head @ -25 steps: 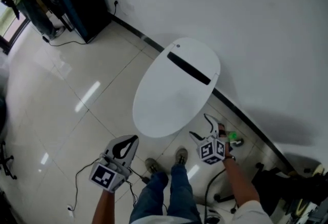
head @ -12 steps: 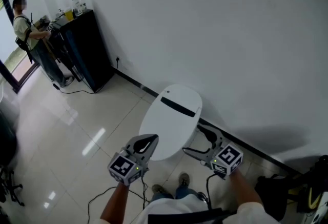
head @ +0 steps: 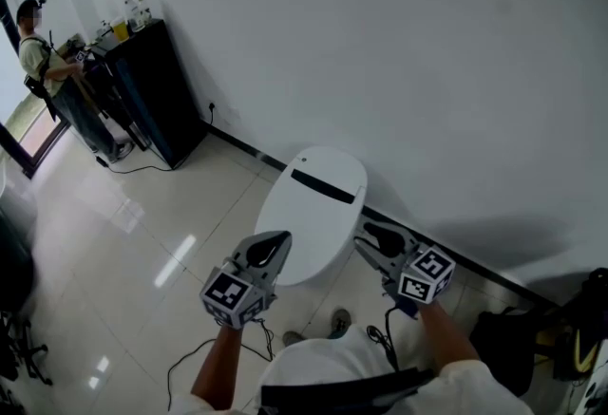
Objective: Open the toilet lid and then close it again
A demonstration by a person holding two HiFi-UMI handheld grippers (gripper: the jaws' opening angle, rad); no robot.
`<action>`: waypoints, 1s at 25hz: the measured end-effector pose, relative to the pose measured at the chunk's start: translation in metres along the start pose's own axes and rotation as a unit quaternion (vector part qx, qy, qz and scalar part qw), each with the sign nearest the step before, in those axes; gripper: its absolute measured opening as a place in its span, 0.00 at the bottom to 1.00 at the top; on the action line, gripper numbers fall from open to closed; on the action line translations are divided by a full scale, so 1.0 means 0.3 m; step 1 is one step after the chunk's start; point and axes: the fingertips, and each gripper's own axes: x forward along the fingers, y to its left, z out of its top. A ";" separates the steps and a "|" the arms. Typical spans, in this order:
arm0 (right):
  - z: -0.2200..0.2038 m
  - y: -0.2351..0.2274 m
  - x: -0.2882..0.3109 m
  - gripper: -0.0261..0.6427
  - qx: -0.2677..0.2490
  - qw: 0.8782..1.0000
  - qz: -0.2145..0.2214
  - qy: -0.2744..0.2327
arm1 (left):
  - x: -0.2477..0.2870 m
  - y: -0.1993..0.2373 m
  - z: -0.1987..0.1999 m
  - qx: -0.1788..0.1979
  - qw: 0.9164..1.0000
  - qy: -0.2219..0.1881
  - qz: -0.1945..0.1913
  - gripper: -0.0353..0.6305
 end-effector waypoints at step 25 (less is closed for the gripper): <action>-0.044 -0.002 -0.064 0.20 -0.040 0.999 -0.020 0.028 | 0.000 -0.037 -0.018 -0.009 1.000 -0.008 0.023 0.06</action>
